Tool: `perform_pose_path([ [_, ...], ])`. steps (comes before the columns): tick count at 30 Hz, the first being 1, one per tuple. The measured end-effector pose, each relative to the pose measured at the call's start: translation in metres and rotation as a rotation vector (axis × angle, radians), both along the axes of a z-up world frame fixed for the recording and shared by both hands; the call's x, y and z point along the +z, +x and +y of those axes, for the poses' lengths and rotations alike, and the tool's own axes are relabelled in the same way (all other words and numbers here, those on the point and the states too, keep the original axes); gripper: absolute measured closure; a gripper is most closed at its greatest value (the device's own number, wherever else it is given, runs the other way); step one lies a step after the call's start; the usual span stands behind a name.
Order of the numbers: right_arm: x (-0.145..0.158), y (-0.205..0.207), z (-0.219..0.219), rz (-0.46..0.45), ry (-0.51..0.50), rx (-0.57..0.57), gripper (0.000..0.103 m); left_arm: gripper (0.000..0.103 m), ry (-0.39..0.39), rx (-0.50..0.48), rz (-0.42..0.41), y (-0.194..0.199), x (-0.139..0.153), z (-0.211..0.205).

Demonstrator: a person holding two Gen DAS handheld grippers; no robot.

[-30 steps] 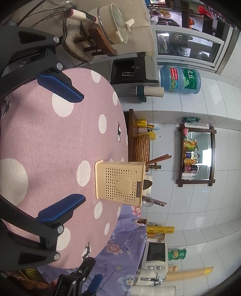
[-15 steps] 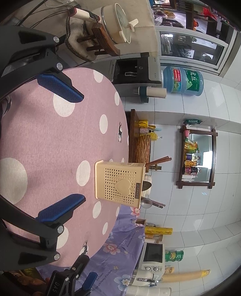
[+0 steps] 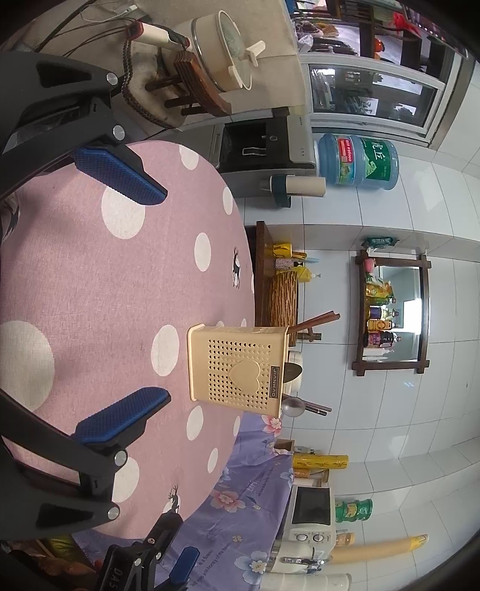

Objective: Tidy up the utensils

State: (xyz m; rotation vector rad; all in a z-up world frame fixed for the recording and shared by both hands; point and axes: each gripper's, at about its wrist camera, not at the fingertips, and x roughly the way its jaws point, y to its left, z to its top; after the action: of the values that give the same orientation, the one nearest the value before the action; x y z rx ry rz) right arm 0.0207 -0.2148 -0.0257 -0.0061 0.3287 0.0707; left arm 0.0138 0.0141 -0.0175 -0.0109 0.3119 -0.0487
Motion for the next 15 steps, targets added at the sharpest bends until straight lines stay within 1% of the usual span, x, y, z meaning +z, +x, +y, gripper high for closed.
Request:
perform_pose_path([
  [5, 0.0000, 0.0001, -0.0001, -0.001, -0.001, -0.001, 0.006, 0.005, 0.009, -0.009, 0.005, 0.0007, -0.0012, -0.0011],
  [11, -0.0002, 0.0001, 0.0002, 0.000, 0.000, 0.000, 0.006, 0.005, -0.008, -0.025, 0.007, 0.0009, -0.0017, -0.0004],
  [15, -0.0017, 0.0004, 0.0010, 0.006, 0.005, -0.002, 0.006, 0.005, -0.004, -0.026, 0.012, 0.0016, -0.0015, -0.0008],
])
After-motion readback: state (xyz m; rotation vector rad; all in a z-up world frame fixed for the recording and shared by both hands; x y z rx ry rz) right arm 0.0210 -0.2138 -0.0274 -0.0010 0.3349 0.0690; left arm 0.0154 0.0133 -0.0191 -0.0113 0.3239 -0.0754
